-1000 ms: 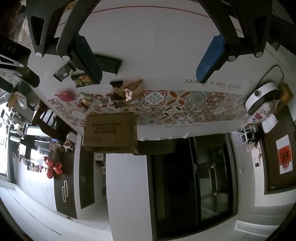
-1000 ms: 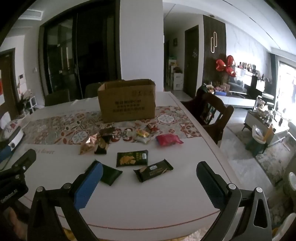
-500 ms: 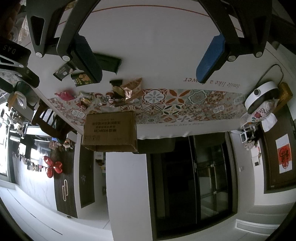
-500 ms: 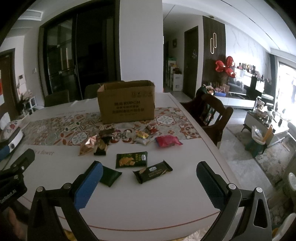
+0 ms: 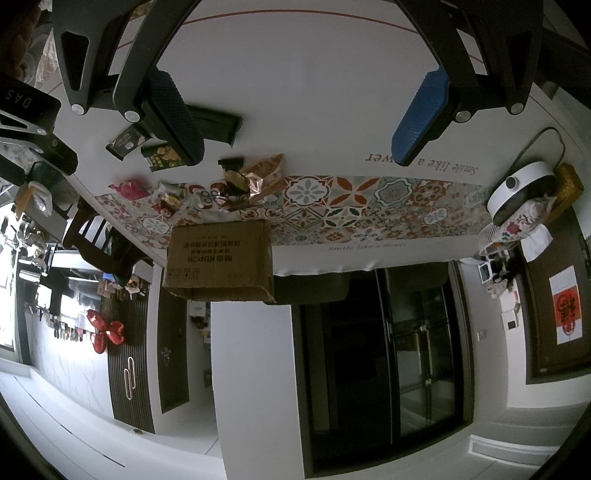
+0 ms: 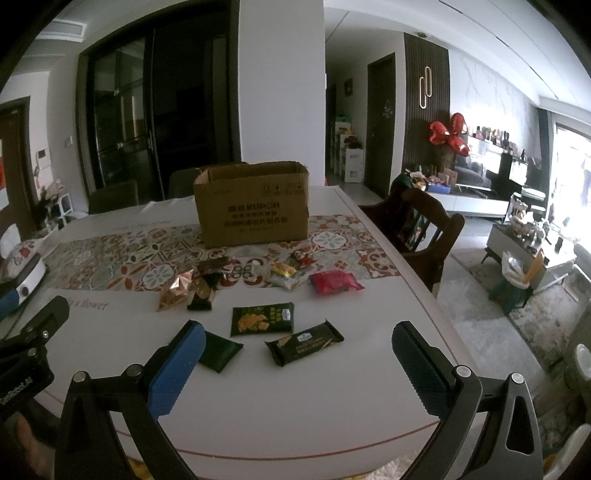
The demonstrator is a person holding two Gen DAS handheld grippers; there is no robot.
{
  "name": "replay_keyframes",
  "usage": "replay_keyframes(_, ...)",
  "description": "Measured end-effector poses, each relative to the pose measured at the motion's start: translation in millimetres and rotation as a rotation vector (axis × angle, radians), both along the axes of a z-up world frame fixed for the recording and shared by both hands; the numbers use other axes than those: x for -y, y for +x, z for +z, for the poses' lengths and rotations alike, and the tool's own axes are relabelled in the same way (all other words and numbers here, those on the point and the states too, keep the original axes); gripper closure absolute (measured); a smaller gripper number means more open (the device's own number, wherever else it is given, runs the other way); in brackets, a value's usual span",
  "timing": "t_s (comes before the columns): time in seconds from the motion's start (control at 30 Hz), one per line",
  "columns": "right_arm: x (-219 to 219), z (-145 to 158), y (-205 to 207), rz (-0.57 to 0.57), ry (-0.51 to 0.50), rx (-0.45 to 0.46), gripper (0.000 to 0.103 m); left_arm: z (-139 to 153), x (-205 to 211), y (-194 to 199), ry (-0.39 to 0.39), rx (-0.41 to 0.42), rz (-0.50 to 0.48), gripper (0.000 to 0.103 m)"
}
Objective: Organize snacks
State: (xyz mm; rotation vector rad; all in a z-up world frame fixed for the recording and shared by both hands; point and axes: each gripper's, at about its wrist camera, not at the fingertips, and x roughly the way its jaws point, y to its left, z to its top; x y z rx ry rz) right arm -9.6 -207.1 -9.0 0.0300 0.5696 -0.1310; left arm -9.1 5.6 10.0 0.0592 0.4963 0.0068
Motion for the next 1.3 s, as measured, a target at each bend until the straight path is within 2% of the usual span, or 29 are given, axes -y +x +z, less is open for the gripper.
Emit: replay_keyframes(1.3,-1.7,-3.7,1.2,0.000,0.002,0.003,0.001,-1.1,-0.3,-2.2,0.002,0.004,-0.003,0.000)
